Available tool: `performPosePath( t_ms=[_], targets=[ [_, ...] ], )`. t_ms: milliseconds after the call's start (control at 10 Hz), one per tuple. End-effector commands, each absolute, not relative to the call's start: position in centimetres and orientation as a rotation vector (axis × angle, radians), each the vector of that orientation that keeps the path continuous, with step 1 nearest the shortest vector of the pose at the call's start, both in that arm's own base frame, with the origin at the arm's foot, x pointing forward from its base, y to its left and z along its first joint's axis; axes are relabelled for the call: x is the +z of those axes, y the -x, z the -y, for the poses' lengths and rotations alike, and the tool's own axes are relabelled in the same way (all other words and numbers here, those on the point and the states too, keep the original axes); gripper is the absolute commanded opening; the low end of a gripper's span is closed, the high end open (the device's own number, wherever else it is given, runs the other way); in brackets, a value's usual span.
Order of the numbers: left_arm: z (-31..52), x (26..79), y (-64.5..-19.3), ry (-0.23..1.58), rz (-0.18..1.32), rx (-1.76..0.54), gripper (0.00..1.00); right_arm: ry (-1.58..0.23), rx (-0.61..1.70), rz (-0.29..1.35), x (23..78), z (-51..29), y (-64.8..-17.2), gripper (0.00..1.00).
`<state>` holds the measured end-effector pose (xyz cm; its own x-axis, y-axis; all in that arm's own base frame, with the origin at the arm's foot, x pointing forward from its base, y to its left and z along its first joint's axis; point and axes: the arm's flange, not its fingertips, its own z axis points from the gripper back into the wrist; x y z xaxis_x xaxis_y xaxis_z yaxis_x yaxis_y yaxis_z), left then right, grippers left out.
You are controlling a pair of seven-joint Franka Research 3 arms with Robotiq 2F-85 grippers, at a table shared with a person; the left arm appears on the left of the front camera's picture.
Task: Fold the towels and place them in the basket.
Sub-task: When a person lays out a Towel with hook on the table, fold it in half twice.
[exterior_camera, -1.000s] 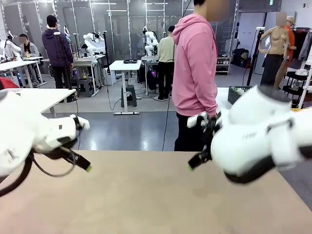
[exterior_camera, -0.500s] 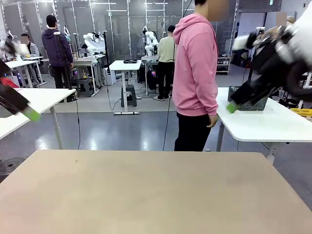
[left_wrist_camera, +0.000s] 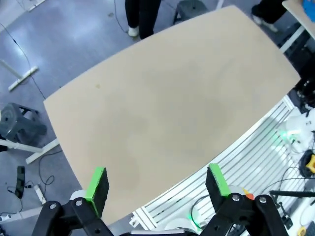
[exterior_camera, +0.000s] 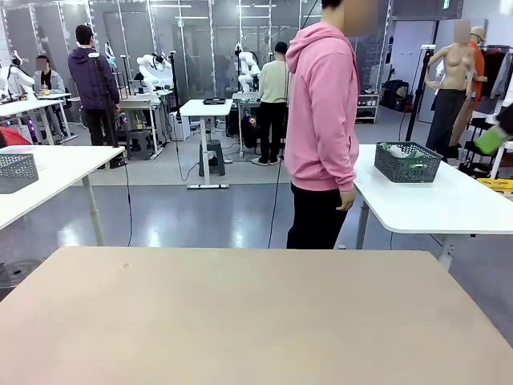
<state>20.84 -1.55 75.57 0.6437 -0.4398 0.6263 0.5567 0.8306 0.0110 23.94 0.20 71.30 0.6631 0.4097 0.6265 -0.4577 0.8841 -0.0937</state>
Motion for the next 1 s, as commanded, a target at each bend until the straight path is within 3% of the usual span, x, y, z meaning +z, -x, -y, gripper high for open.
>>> performPosePath(
  t_ms=[0, 900],
  targets=[
    [0.4, 75.9, -18.6, 0.179, 0.684, -0.566, 1.00, -0.037, 0.488, 0.687, 72.3, 1.9, -22.5, 1.00],
    [-0.3, 76.8, -17.0, 0.173, 0.734, -0.532, 1.00, -0.049, 0.467, 0.702, 72.7, 2.0, -22.1, 1.00]
  ],
)
